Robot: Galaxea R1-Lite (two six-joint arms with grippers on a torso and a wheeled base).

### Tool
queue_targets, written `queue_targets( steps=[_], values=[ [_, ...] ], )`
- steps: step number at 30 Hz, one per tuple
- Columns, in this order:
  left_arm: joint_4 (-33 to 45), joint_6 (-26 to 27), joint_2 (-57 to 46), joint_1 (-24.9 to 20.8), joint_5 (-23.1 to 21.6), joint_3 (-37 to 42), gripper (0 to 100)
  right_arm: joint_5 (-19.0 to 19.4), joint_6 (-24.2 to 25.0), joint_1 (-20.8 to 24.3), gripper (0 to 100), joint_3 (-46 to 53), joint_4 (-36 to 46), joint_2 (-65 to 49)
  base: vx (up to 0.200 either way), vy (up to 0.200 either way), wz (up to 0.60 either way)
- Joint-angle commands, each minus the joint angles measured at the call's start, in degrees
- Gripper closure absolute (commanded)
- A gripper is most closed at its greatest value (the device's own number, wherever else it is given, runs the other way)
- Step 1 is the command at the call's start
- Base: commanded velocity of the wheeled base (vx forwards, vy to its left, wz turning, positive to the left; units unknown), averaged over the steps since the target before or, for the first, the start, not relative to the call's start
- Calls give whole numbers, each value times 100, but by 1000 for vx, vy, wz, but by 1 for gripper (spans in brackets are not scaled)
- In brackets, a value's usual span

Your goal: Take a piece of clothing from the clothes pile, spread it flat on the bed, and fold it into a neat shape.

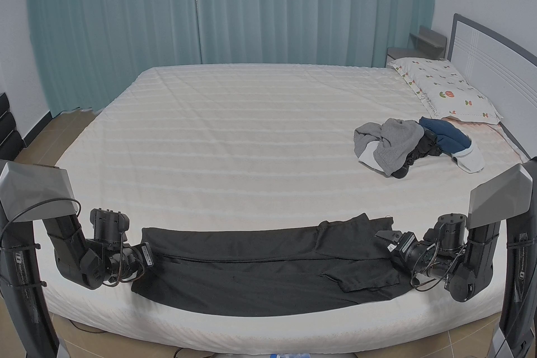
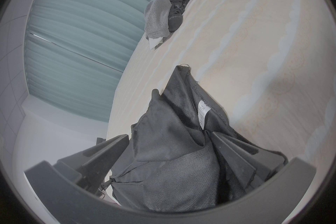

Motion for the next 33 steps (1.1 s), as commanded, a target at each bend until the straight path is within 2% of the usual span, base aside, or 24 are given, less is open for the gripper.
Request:
queue_targets(
  steps=[1, 9, 10, 18, 21, 23, 24, 26, 27, 30, 33],
  values=[
    [222, -52, 46, 25, 4, -235, 100, 1, 0, 3, 0, 47, -98, 65, 0, 0, 0],
    [240, -69, 19, 42, -31, -244, 100, 10, 27, -15, 0, 47, -98, 38, 0, 0, 0],
    [240, -69, 2, 42, -57, -227, 0, 10, 27, -15, 0, 47, -98, 38, 0, 0, 0],
    [380, 10, -306, 77, -137, -42, 0, 142, 97, -103, 0, 39, -98, -32, 0, 0, 0],
    [433, 159, -508, 306, -339, -42, 0, 195, 396, -182, 0, 30, -98, -164, 0, 0, 0],
    [460, 238, -666, 526, -778, -42, 0, 353, 659, -279, 0, -5, -98, -278, 0, 0, 0],
    [460, 238, -666, 526, -778, -42, 0, 353, 659, -279, 0, -5, -98, -278, 0, 0, 0],
    [433, 238, -666, 754, -1499, -103, 0, 528, 730, -393, 0, -14, -98, -348, 0, 0, 0],
    [407, 238, -640, 816, -1666, -130, 0, 528, 730, -393, 0, -23, -98, -348, 0, 0, 0],
    [433, 238, -438, 912, -1965, -306, 0, 546, 747, -419, 0, -14, -98, -392, 0, 0, 0],
    [424, 265, -95, 842, -1965, -508, 0, 546, 712, -525, 0, -49, -98, -357, 0, 0, 0]
  ],
)
